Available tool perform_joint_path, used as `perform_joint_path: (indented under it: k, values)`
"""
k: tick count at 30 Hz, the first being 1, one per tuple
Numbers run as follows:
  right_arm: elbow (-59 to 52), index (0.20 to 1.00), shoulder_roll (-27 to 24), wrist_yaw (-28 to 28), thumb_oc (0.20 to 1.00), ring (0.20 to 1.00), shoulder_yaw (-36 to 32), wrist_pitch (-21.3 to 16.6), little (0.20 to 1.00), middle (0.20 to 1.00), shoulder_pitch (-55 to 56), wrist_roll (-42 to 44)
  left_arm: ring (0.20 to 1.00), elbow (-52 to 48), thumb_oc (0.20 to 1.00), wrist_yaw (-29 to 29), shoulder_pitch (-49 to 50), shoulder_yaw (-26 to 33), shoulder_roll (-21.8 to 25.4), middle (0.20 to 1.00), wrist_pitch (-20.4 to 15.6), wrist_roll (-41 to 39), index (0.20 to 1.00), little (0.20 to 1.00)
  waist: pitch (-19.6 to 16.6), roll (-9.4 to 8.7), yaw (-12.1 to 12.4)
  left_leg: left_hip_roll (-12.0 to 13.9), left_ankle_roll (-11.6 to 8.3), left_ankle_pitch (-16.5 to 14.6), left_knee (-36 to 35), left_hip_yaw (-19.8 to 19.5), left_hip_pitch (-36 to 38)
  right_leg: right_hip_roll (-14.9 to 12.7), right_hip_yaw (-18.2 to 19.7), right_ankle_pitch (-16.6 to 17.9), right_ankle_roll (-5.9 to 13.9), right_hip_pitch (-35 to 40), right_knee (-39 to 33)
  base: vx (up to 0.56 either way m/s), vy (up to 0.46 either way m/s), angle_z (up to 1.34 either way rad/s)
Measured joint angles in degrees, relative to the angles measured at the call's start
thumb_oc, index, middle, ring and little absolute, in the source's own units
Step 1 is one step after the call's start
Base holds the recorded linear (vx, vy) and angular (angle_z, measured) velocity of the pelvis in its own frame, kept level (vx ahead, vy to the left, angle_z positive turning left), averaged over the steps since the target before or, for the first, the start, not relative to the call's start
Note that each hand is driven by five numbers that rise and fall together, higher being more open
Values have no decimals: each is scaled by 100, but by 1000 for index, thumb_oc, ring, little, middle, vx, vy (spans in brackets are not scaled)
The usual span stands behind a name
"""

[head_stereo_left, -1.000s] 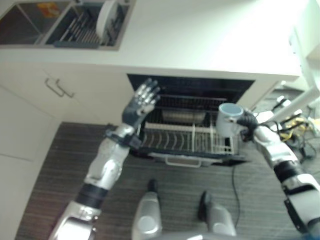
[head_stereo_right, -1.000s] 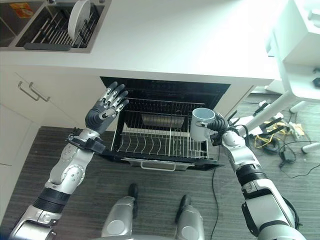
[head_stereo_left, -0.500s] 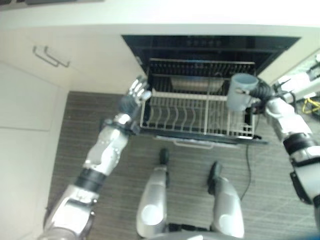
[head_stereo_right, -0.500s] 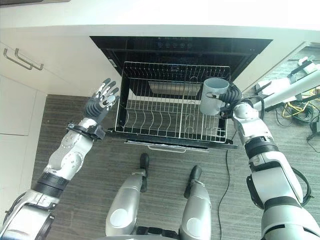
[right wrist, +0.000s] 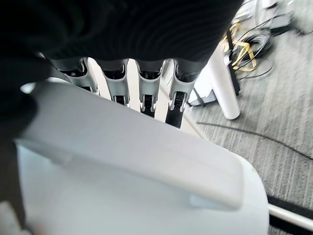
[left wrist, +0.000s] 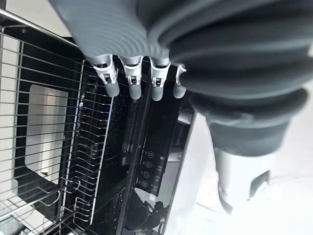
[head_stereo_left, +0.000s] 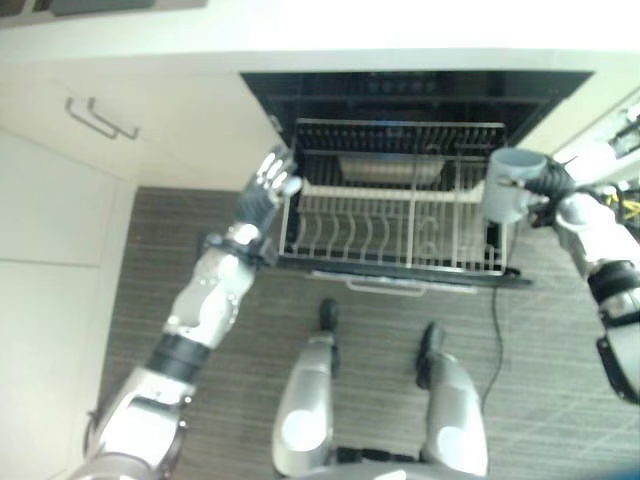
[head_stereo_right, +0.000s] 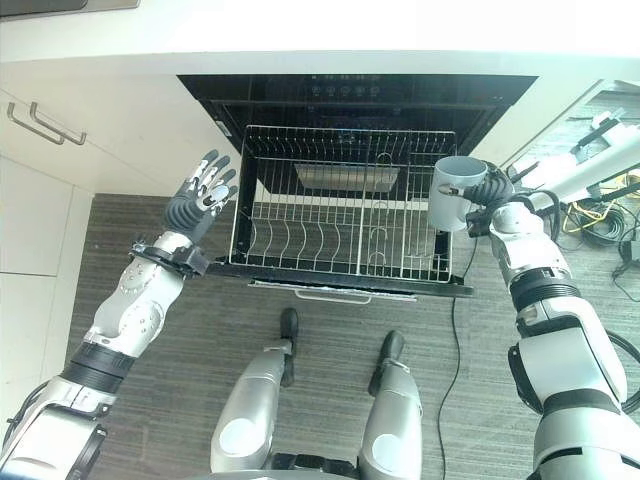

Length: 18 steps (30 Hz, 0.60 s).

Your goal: Place the dishes in the dishwasher.

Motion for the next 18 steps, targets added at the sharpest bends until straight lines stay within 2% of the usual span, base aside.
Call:
perform_joint_path:
  k: [11,18]
  values:
    - [47,200,12,88,200,200,9,-1,200,200,-152,3,1000,-199,1000,18,9,0,2,1000,-1,-212,1000,1000,-1,3,26,-20,-1,6,-81,17,-9,-9,-2,8,14,-16,-77,0,0,0]
    - [376,200,356,135,200,200,19,-11,200,200,-319,-3,1000,-205,1000,16,-12,-30,2,1000,-8,-216,1000,1000,0,17,41,-35,0,8,-101,31,-33,-22,1,7,18,-62,-82,0,0,0]
